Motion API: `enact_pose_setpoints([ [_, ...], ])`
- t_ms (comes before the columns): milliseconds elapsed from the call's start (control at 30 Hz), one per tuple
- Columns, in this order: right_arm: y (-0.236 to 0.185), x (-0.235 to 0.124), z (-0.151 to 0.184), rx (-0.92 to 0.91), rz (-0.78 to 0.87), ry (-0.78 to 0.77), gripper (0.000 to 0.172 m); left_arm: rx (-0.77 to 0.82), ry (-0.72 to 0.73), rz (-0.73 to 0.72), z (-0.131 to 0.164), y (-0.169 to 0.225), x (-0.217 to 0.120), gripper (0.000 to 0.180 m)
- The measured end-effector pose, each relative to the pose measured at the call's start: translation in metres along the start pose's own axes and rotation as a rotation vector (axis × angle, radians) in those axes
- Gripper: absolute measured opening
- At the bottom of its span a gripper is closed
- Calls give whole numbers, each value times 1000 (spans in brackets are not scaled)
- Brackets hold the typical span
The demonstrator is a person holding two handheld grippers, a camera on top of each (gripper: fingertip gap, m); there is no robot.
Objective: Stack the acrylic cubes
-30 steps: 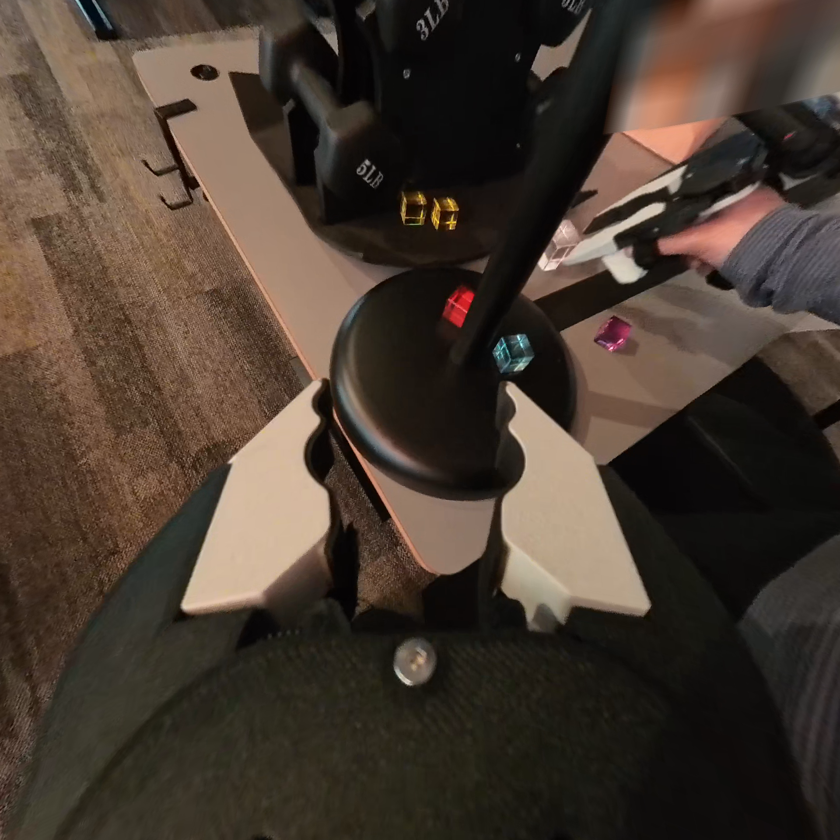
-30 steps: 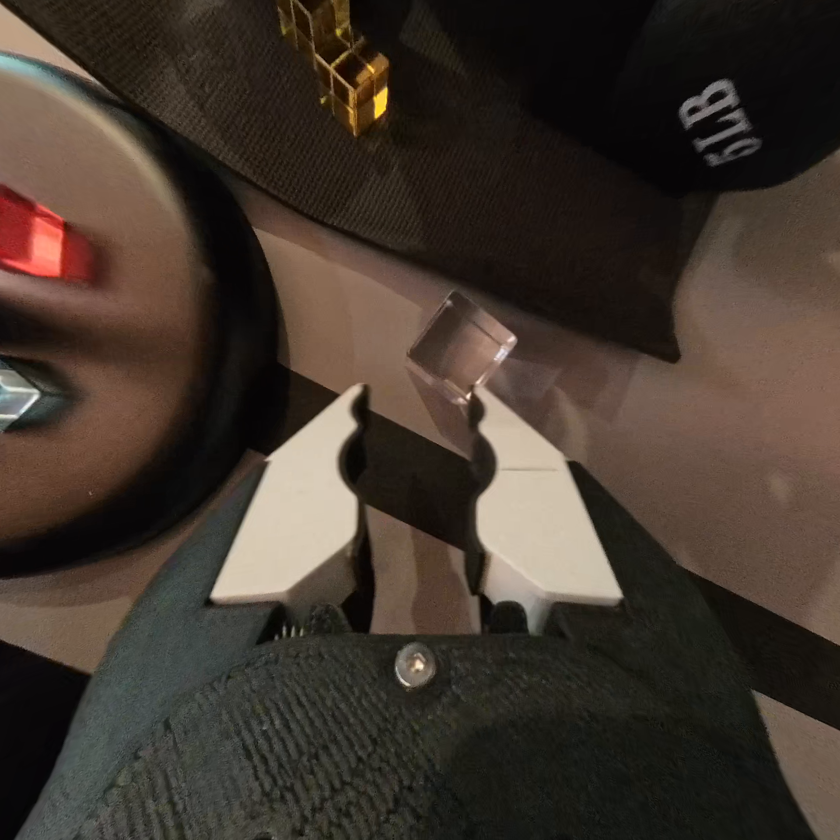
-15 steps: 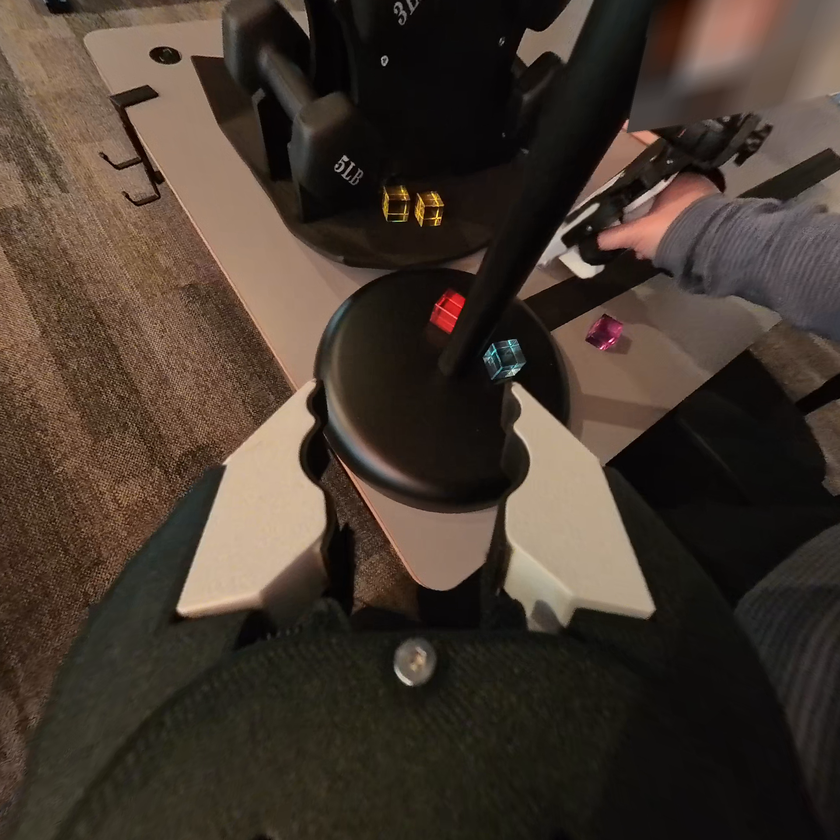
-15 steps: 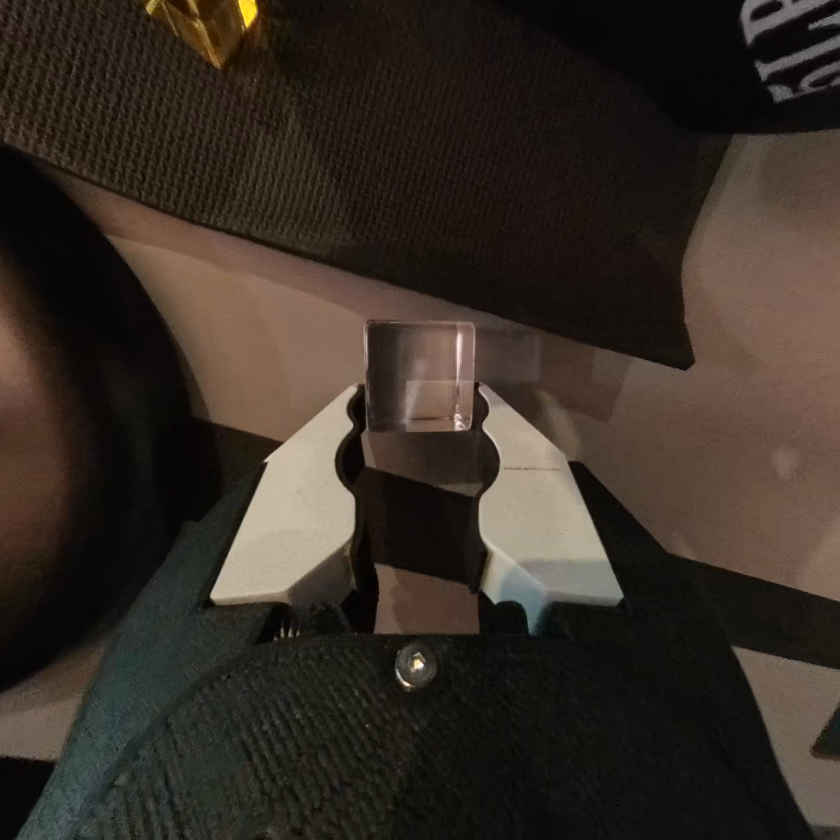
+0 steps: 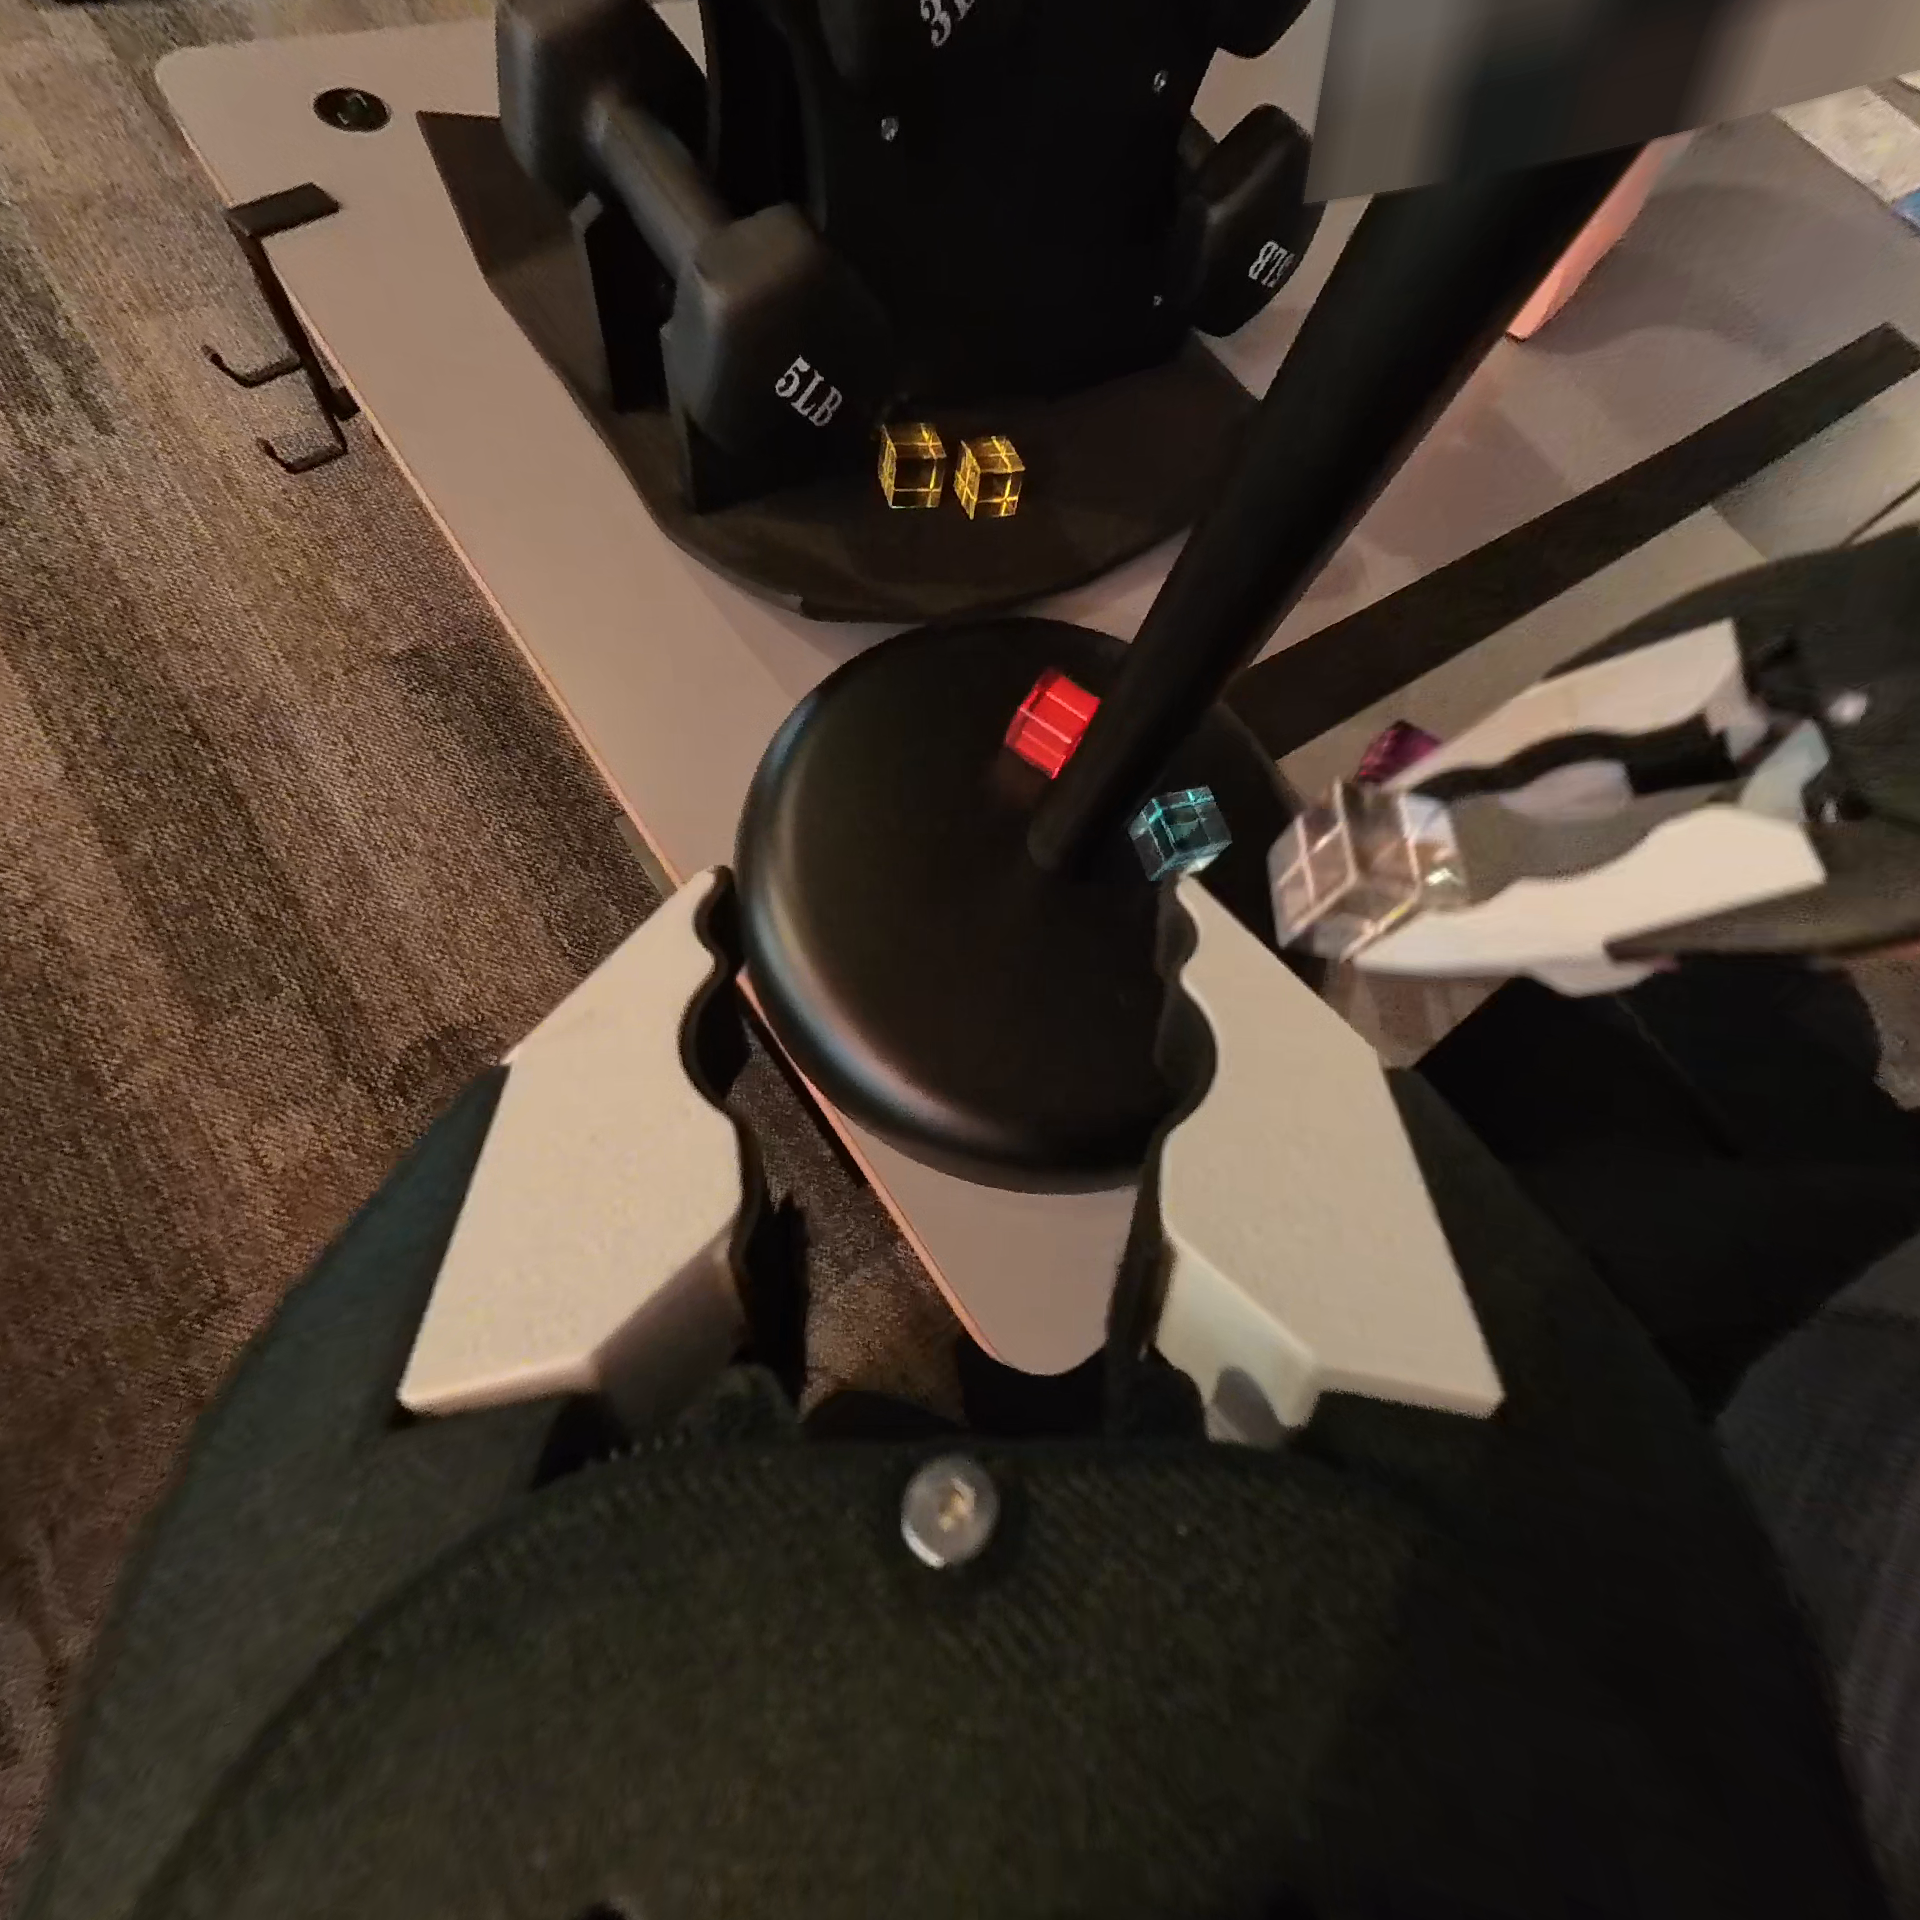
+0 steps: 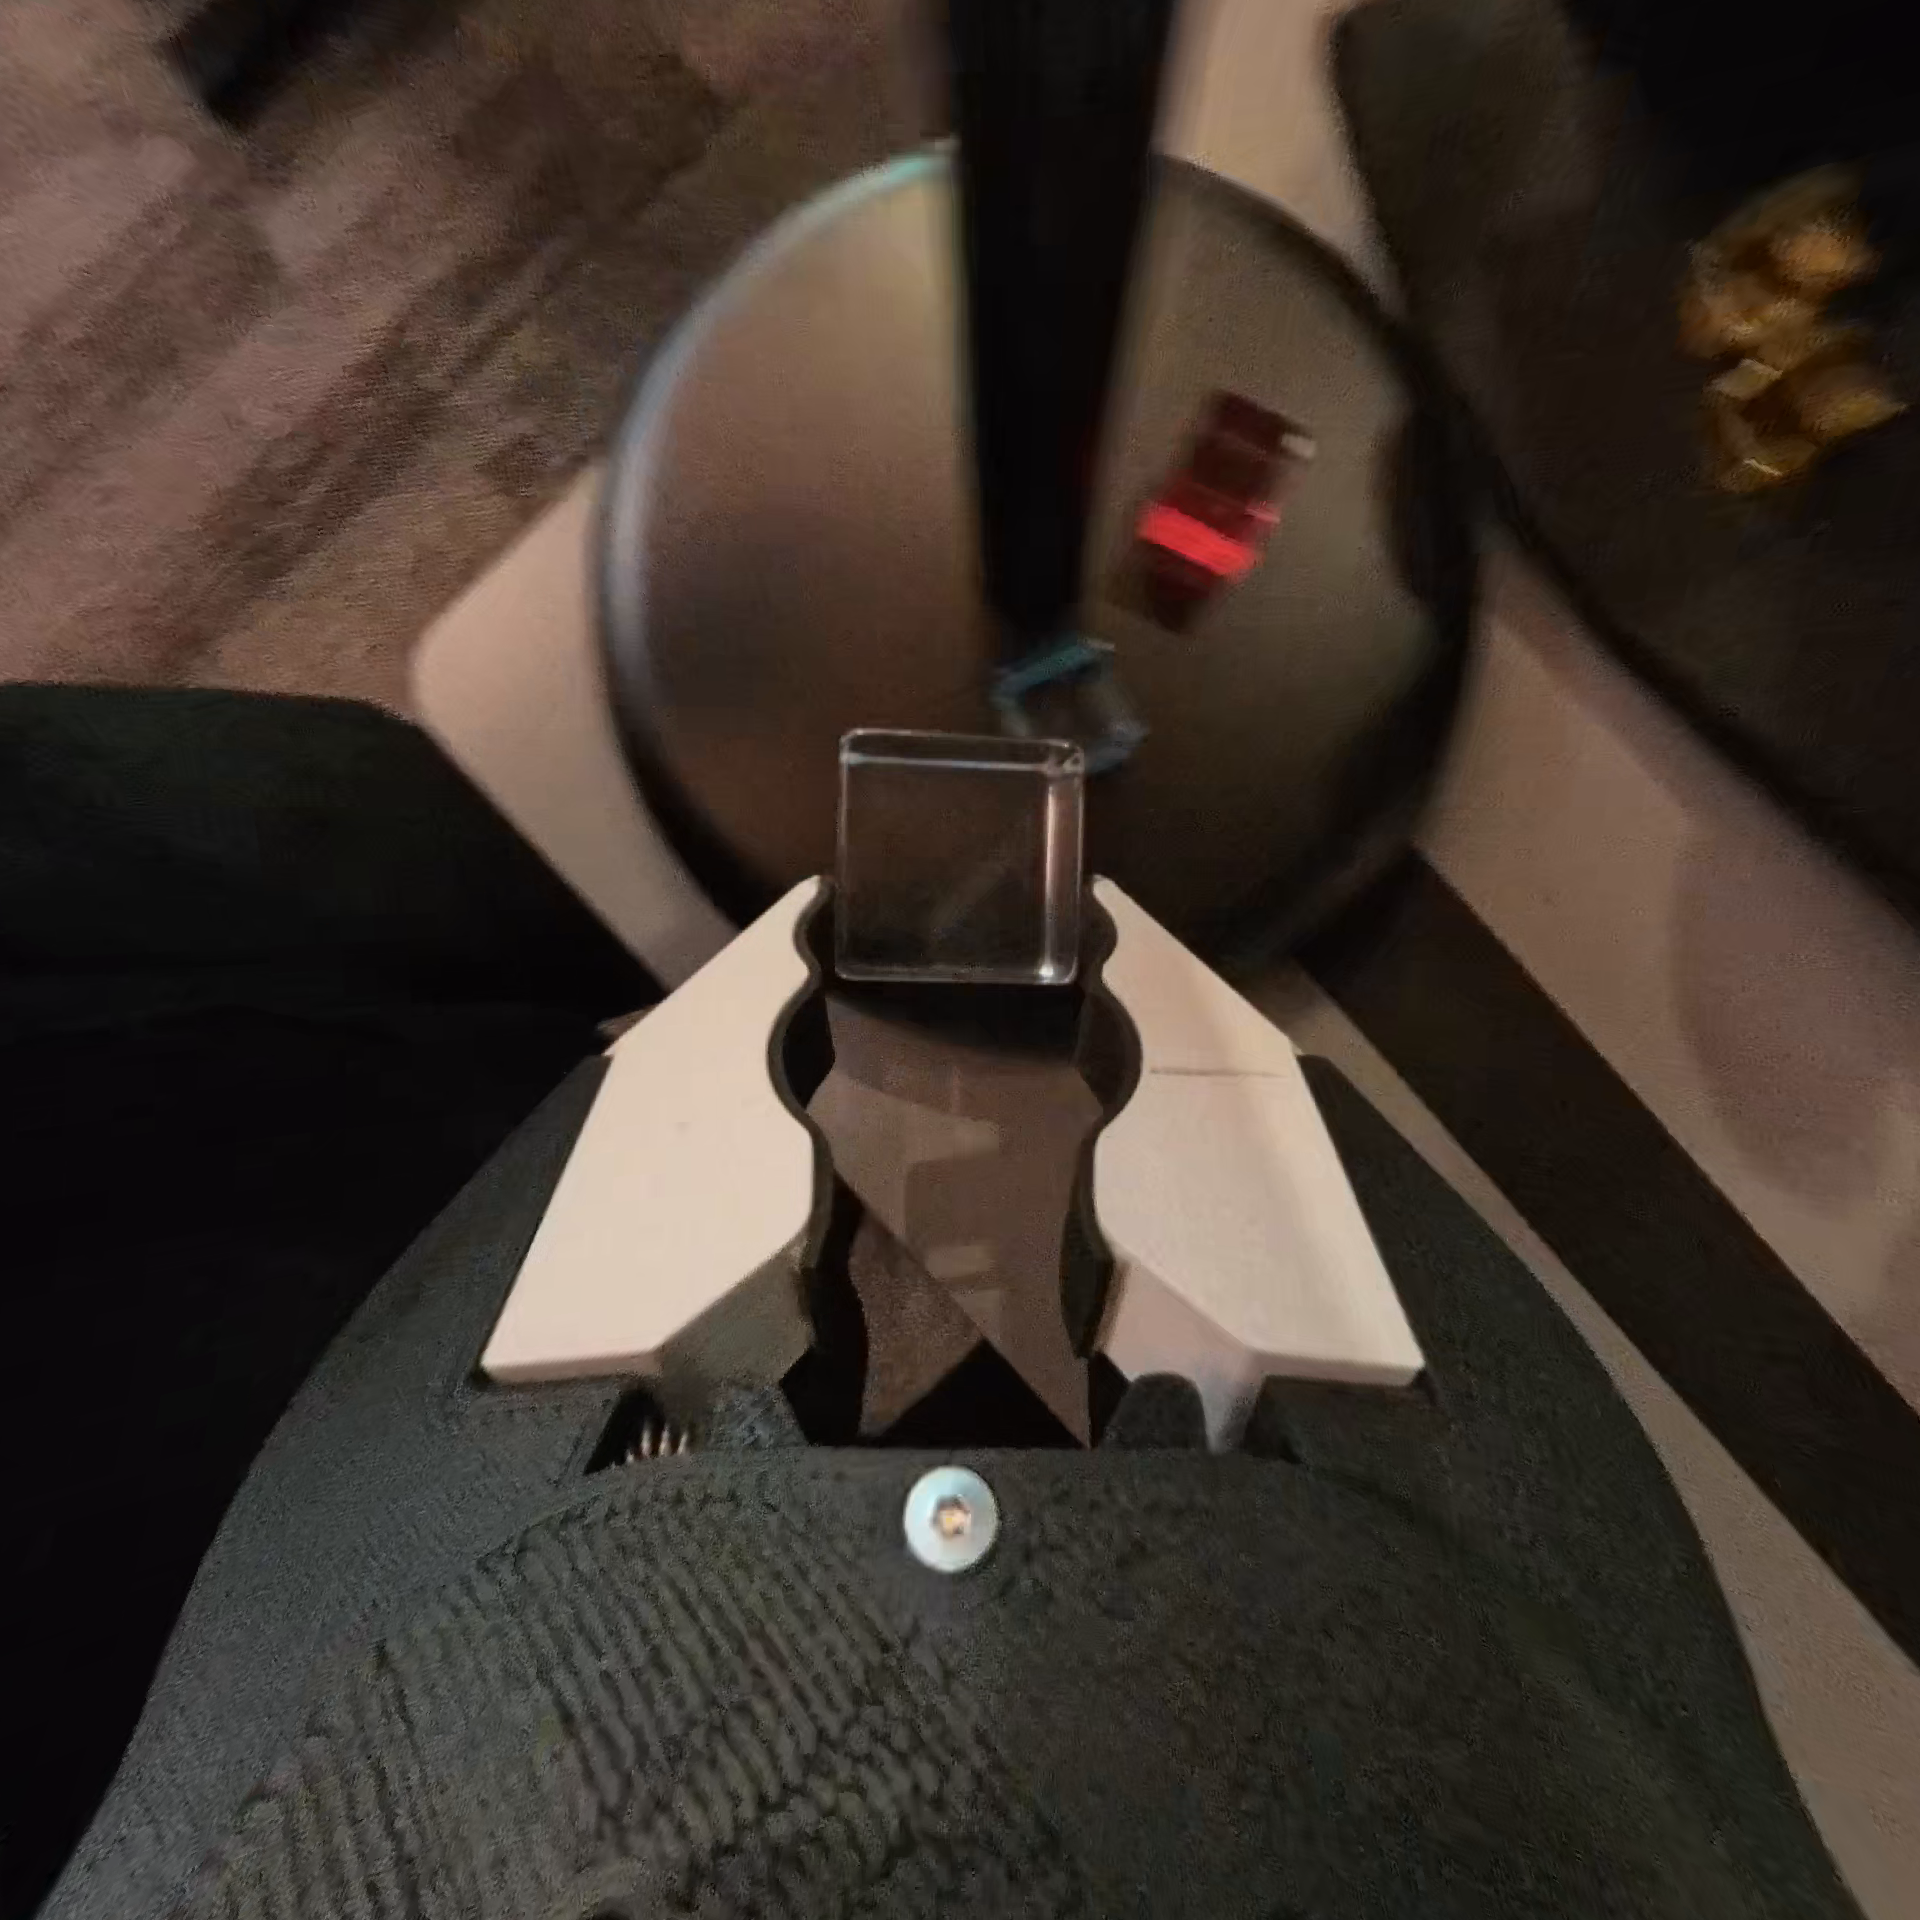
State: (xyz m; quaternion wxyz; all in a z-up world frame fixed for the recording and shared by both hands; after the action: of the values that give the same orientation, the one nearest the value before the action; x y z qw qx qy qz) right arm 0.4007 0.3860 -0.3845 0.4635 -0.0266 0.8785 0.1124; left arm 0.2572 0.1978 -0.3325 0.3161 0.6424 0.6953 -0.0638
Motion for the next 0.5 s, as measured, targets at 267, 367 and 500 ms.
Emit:
enact_pose_setpoints([
  [267, -29, 39, -4, -99, -6, -52, 44, -4, -24, -3, 7, -4, 0, 79],
  [367, -16, 45, -6, -72, 67, -68, 44, -16, -31, -6, 12, -4, 0, 79],
  [500, -6, 52, -12, -30, 93, -61, 45, -36, -35, -3, 18, -2, 1, 79],
])
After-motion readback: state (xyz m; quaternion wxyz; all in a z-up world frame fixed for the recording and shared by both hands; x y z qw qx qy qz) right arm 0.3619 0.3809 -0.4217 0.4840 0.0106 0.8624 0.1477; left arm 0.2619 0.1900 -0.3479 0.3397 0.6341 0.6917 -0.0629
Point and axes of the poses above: each gripper's, where its closed fingertips meet, x out along the fingers, z out of its underside, y = z × x across the jaws, the point moved 10 cm from there along -x, back along the fingers, and after that the axes turned 14 degrees about z, right-handed, at the moved point
